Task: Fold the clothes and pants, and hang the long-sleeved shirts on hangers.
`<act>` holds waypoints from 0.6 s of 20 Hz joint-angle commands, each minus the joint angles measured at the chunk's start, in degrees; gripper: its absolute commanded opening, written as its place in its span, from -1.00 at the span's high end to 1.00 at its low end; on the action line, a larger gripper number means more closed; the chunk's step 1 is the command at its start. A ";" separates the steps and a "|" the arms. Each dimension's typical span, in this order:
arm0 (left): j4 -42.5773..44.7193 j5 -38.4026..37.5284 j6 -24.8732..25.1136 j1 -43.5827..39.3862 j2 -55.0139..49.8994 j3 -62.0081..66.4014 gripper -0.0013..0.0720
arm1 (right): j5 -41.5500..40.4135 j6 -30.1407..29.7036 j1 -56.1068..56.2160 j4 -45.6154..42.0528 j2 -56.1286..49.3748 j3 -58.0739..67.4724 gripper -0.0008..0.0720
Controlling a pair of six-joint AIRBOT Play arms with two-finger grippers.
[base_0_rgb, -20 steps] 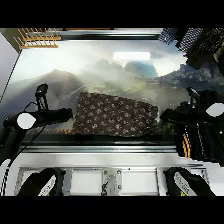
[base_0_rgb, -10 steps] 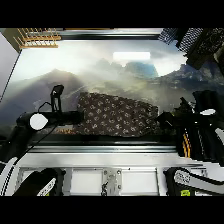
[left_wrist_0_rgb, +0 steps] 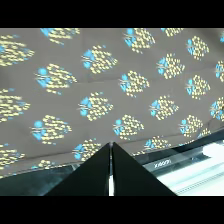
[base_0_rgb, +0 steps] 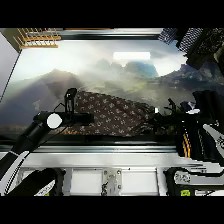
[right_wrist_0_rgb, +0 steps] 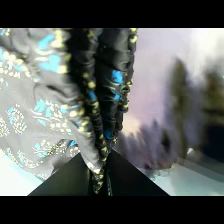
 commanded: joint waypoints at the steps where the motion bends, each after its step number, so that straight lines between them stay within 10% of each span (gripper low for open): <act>1: -0.44 2.67 -1.60 -2.40 -2.73 0.20 0.96 | 1.42 5.11 -0.44 -4.07 1.51 1.51 0.93; 6: -1.38 3.50 -1.49 -6.49 -13.81 8.57 0.96 | 12.24 19.45 -2.32 -29.29 9.29 13.00 0.93; 12: -1.46 5.57 -1.49 -13.03 -32.57 24.79 0.96 | 27.12 29.42 -0.96 -33.07 14.67 29.90 0.94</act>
